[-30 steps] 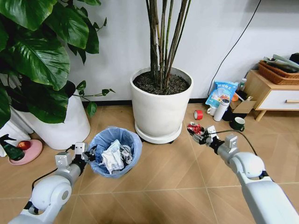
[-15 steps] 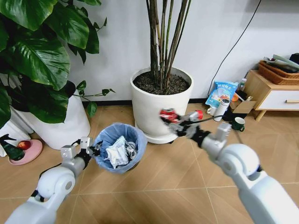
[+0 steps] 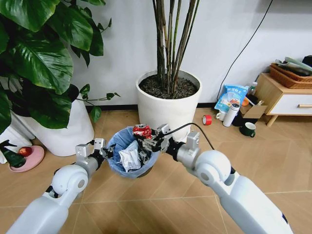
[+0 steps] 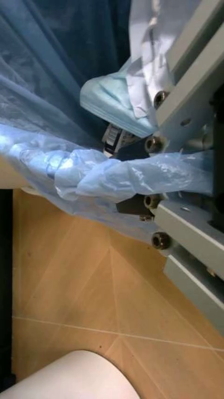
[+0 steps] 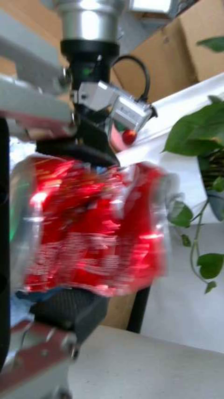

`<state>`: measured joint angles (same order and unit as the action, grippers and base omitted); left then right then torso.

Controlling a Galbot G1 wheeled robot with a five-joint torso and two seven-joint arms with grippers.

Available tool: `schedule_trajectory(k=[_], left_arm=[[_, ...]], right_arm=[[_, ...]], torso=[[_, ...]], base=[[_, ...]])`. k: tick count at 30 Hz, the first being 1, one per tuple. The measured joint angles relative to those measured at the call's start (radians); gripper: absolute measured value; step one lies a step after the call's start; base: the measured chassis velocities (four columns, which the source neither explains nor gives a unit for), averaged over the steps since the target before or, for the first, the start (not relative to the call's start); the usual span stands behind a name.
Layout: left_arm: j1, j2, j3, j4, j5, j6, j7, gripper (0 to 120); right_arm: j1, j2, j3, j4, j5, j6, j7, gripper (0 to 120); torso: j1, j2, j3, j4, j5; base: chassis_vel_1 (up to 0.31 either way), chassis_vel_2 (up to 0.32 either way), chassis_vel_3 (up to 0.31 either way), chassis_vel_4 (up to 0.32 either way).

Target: Pick up the trash bin and place the garbage on the floor into it.

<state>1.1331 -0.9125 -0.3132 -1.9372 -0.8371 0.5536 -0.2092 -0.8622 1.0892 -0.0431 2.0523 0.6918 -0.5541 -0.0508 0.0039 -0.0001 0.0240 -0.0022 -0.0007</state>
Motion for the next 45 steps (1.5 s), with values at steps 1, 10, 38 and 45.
schedule_trajectory(k=[1,10,38,45], left_arm=[[0.001,0.000,0.000,0.000,0.000,0.000,0.000,0],[0.003,-0.003,-0.008,-0.003,0.003,0.000,-0.001,0],[0.182,-0.088,-0.169,-0.074,0.163,-0.017,-0.009,0],[0.188,-0.091,-0.171,-0.079,0.166,-0.022,-0.009,0]], right_arm=[[0.003,0.001,-0.003,-0.003,-0.002,-0.004,0.002,64],[0.027,0.008,-0.017,-0.017,-0.007,-0.007,0.013,97],[-0.437,0.074,0.492,0.083,-0.363,0.115,0.084,100],[-0.547,0.140,0.552,0.112,-0.470,0.157,0.079,100]], torso=[[0.000,0.000,0.000,0.0000,0.0000],[0.000,0.000,0.000,-0.0002,-0.0001],[0.000,0.000,0.000,-0.0002,0.0000],[0.000,0.000,0.000,0.0000,0.0000]], base=[[0.000,0.000,0.000,0.000],[0.000,0.000,0.000,0.000],[0.000,0.000,0.000,0.000],[0.000,0.000,0.000,0.000]])
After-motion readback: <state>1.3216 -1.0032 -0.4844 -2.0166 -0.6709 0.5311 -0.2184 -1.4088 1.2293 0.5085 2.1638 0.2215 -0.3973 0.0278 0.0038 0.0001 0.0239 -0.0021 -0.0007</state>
